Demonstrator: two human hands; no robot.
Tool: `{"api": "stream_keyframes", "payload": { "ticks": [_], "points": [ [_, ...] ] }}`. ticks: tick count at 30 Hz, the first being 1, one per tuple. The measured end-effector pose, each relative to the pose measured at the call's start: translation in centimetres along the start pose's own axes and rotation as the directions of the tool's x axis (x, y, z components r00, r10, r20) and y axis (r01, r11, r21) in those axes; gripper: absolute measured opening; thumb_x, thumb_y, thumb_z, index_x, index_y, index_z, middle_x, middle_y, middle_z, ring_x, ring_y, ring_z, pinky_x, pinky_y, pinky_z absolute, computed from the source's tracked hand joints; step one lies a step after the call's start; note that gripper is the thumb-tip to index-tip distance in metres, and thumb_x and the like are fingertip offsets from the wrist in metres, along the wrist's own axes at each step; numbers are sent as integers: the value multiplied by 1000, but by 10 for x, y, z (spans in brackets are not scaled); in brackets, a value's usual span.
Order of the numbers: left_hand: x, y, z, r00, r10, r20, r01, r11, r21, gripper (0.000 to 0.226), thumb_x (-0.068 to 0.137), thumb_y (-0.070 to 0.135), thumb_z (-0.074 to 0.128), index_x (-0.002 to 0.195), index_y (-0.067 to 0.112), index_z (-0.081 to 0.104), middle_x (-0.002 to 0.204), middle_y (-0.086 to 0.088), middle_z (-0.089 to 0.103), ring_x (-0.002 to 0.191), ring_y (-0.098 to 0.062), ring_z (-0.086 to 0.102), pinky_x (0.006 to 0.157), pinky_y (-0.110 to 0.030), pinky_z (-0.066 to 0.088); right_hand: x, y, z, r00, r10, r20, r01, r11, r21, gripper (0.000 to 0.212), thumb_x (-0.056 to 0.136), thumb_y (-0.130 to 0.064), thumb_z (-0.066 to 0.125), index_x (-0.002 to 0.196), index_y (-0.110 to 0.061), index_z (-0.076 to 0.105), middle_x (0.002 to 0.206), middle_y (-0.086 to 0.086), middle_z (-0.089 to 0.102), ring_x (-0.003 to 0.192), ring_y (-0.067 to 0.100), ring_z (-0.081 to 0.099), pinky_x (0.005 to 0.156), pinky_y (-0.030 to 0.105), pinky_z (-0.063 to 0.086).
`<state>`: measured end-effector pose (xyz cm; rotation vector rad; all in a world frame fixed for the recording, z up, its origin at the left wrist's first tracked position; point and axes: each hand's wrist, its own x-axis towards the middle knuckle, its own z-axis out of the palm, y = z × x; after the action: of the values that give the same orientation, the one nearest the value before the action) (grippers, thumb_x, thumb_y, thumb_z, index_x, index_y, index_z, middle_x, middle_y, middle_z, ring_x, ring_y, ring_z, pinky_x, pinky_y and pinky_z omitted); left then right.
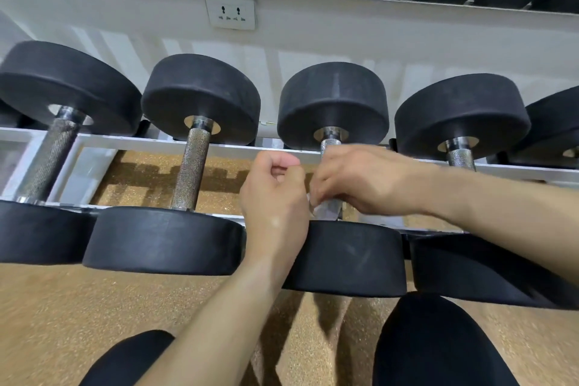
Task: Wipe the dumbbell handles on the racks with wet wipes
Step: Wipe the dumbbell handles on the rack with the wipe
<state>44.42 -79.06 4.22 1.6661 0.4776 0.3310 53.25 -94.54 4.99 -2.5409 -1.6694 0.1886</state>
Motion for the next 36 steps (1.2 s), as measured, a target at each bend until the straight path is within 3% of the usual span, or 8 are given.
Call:
{"api": "stream_keyframes", "payload": {
  "ticks": [4, 7, 12, 18, 21, 26, 32, 36],
  "points": [
    [-2, 0, -2, 1000, 17, 18, -17, 1000, 5, 12, 90, 10, 58, 86, 18, 65, 76, 0, 67, 71, -12, 60, 67, -23, 46, 20, 15, -11, 995, -72, -66, 33, 884, -466, 33, 81, -9, 38, 70, -15, 68, 74, 2, 58, 69, 25, 49, 54, 33, 34],
    [-3, 0, -2, 1000, 18, 12, -18, 1000, 7, 10, 89, 15, 57, 85, 20, 65, 76, 1, 68, 72, -11, 60, 69, -23, 46, 15, 12, -4, 986, -68, -152, -30, 825, -564, 29, 84, -3, 42, 70, -12, 65, 76, 5, 56, 68, 27, 49, 56, 33, 28],
    [-2, -1, -2, 1000, 23, 0, -23, 999, 27, 10, 89, 13, 57, 86, 18, 66, 75, 1, 67, 68, -8, 58, 67, -21, 44, -5, -12, 9, 994, -107, -4, 105, 979, -173, 28, 96, -21, 44, 80, -19, 66, 86, -4, 60, 85, 15, 48, 65, 36, 48],
    [-4, 4, -1, 1000, 16, 24, -17, 997, 71, 16, 89, 11, 56, 82, 21, 66, 76, 1, 68, 65, -8, 53, 64, -22, 40, 13, 9, 0, 972, 53, -231, -139, 917, -373, 22, 85, -3, 53, 76, -15, 68, 84, 1, 66, 77, 26, 57, 63, 35, 50],
    [-6, 7, -1, 996, 74, 57, -82, 985, 155, 16, 89, 12, 58, 83, 26, 63, 86, 4, 67, 76, -9, 58, 72, -26, 44, 2, -10, -7, 966, 241, -97, -237, 970, 47, 29, 81, 2, 57, 82, -20, 76, 86, -7, 73, 83, 21, 62, 77, 34, 52],
    [-40, 30, 11, 864, 405, 300, -488, 823, 292, 16, 93, 13, 59, 98, 27, 63, 101, 12, 59, 88, -7, 57, 79, -33, 49, -60, -13, -56, 826, 548, -133, -424, 760, 493, 35, 91, 1, 58, 93, -25, 81, 93, -20, 75, 88, -2, 67, 79, 18, 49],
    [-85, 56, 75, 770, 306, 560, -467, 869, 166, 23, 96, 15, 53, 105, 32, 67, 111, 19, 60, 102, -3, 55, 91, -28, 47, -172, 20, -64, 627, 721, -295, -568, 682, 460, 29, 90, -1, 63, 94, -26, 78, 92, -18, 72, 82, 1, 66, 79, 21, 50],
    [-91, 45, 120, 839, 148, 523, -261, 954, 149, 34, 93, 4, 49, 110, 27, 67, 112, 15, 65, 105, -3, 56, 92, -18, 42, -200, 42, -37, 681, 625, -382, -566, 780, 266, 27, 87, 4, 65, 102, -16, 78, 99, -3, 65, 81, 13, 61, 79, 28, 48]
  ]
}}
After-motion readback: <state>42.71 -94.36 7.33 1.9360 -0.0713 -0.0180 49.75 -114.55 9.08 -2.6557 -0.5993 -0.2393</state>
